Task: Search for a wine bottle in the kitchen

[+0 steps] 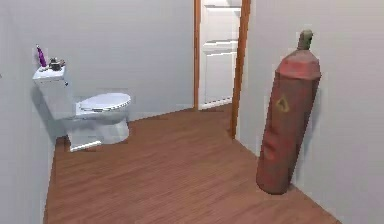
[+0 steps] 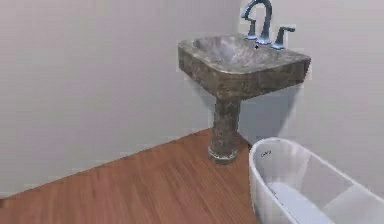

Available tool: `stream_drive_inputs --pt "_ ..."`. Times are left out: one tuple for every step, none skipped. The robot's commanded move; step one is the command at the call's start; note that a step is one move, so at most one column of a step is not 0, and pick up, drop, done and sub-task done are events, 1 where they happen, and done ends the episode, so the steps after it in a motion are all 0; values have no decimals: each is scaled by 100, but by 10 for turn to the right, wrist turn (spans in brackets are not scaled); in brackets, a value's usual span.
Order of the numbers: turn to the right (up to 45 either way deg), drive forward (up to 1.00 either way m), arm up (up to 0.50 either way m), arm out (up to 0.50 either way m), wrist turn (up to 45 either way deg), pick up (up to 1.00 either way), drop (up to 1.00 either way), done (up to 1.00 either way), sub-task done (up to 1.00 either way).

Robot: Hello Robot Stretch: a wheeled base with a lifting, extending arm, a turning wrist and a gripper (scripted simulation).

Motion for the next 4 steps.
stream_drive_inputs --pt "0 100 0 0 0 0 0 0 0" --pt "0 100 0 0 0 0 0 0 0" --pt "-60 0 0 0 0 0 0 0 0" --pt "0 30 0 0 0 0 0 0 0"
